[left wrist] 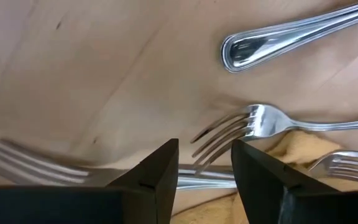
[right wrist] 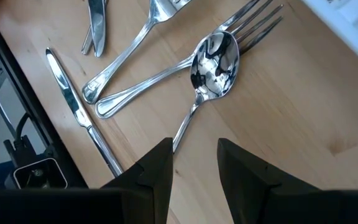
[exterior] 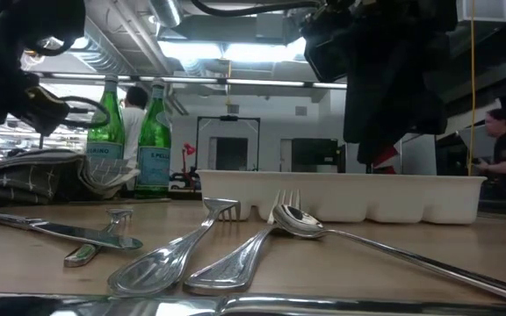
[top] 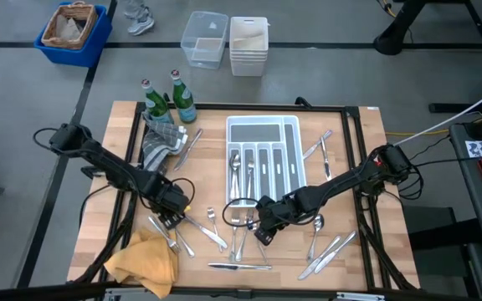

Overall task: Sort silverware
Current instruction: Put the silver fork into the silverware tray

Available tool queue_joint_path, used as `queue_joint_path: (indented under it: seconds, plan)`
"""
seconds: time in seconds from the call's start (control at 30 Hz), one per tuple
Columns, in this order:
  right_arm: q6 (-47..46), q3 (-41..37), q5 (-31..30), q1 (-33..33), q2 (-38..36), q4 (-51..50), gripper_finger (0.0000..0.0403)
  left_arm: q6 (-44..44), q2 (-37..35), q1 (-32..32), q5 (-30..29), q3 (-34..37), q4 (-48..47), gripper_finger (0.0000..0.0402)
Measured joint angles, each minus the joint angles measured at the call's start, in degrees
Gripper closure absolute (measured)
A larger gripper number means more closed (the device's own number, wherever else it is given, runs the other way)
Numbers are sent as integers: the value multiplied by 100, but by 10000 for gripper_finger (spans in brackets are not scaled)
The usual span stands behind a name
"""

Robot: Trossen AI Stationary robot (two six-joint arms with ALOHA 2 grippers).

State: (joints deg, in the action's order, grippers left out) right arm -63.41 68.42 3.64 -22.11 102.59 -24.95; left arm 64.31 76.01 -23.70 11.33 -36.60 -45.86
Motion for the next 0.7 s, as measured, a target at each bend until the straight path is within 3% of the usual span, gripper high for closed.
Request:
queue_joint_path:
  seconds: [0.23,0.53,0.7]
  plan:
    - [86,0,2,0,0,-2,276,30,0,0,124,206,244,281]
    - [83,0,2,0,0,-2,276,131,-13,17,263,217,425,388]
    - [83,0,4,0,-2,-3,276,109,-11,17,238,146,395,387]
